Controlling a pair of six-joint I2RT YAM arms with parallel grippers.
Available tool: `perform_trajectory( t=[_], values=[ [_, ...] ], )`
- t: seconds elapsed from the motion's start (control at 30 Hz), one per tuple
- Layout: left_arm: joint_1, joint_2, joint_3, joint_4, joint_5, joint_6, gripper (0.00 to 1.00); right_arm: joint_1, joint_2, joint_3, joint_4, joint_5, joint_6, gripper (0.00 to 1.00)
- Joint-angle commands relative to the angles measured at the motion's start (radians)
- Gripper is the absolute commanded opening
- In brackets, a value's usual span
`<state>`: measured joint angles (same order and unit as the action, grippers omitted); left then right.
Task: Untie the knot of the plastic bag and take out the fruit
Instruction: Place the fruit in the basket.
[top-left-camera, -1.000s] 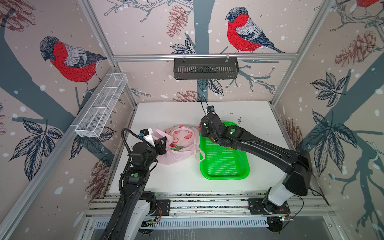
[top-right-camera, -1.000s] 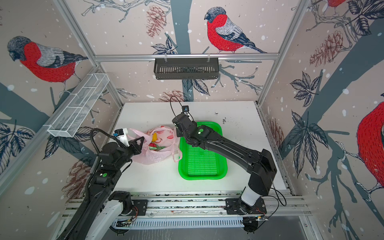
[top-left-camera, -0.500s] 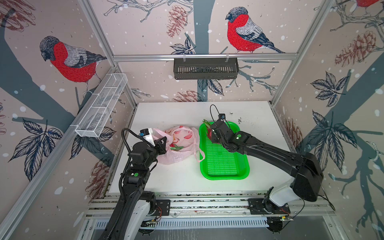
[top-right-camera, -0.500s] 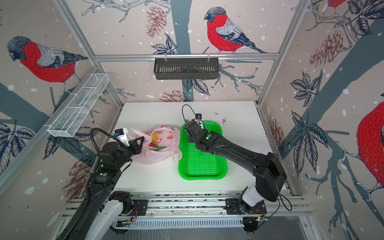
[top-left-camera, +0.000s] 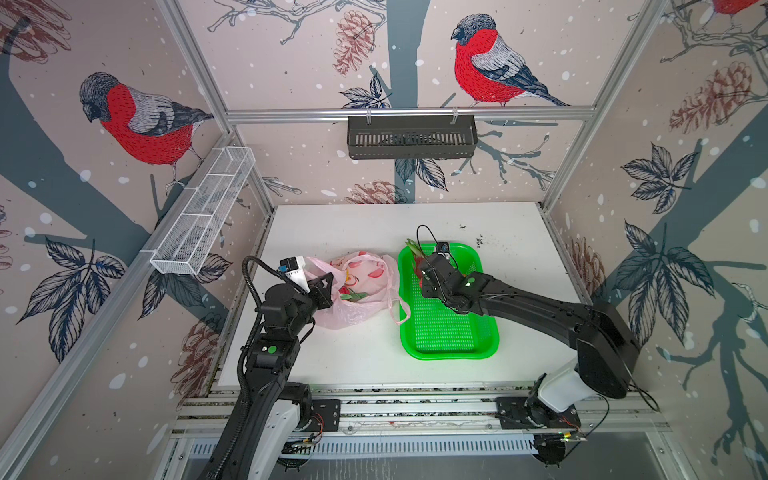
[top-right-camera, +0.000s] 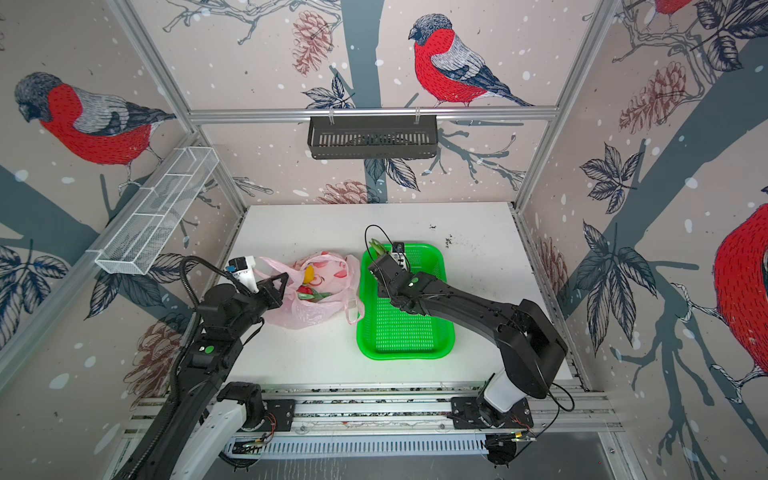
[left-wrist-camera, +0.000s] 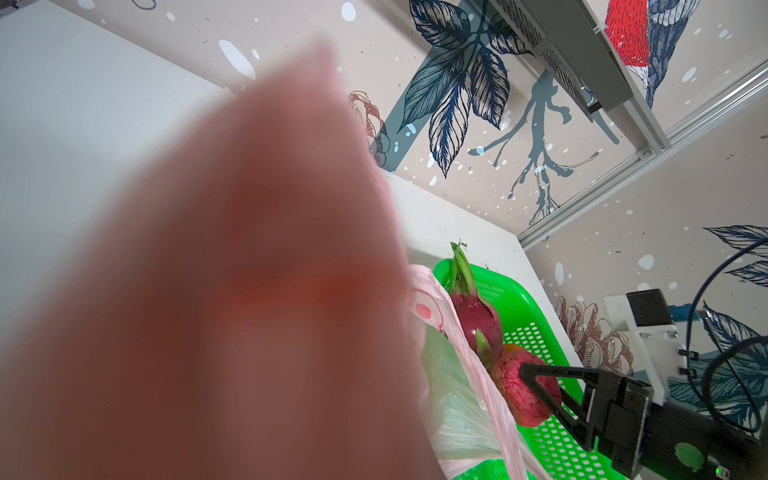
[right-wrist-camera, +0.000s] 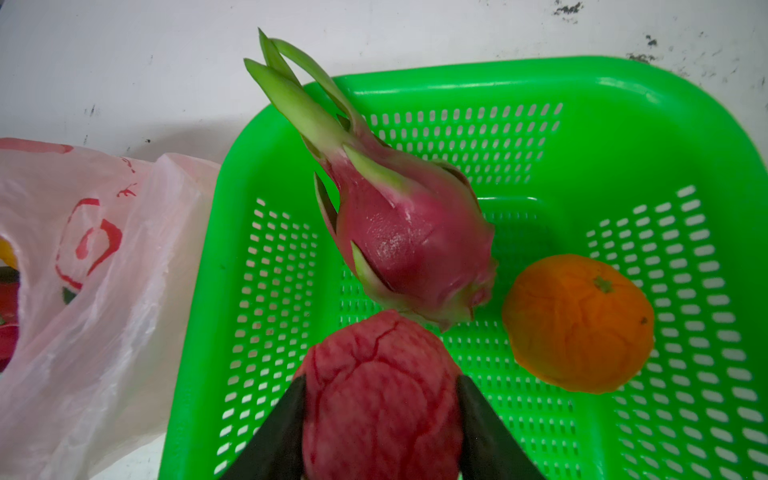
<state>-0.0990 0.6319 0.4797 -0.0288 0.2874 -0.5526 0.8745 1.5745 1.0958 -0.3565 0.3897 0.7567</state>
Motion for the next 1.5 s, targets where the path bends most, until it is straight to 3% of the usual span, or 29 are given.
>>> perform_trajectory(
  t=[0.0,0.43,0.83,1.47],
  values=[
    [0.004,-0.006,0.009,0.029,-0.002,0.000,0.12,0.004,0.013,-0.011,0.041,-0.019,0.023,0.36],
    [0.004,-0.009,0.005,0.029,-0.001,-0.001,0.12,0.036,0.112,0.007,0.086,-0.072,0.039,0.36],
    [0.004,-0.013,0.006,0.020,-0.001,0.000,0.12,0.023,0.200,0.029,0.121,-0.094,0.028,0.43],
    [0.004,-0.015,0.014,0.003,-0.006,0.010,0.11,0.008,0.245,0.049,0.119,-0.096,0.030,0.76]
  ],
)
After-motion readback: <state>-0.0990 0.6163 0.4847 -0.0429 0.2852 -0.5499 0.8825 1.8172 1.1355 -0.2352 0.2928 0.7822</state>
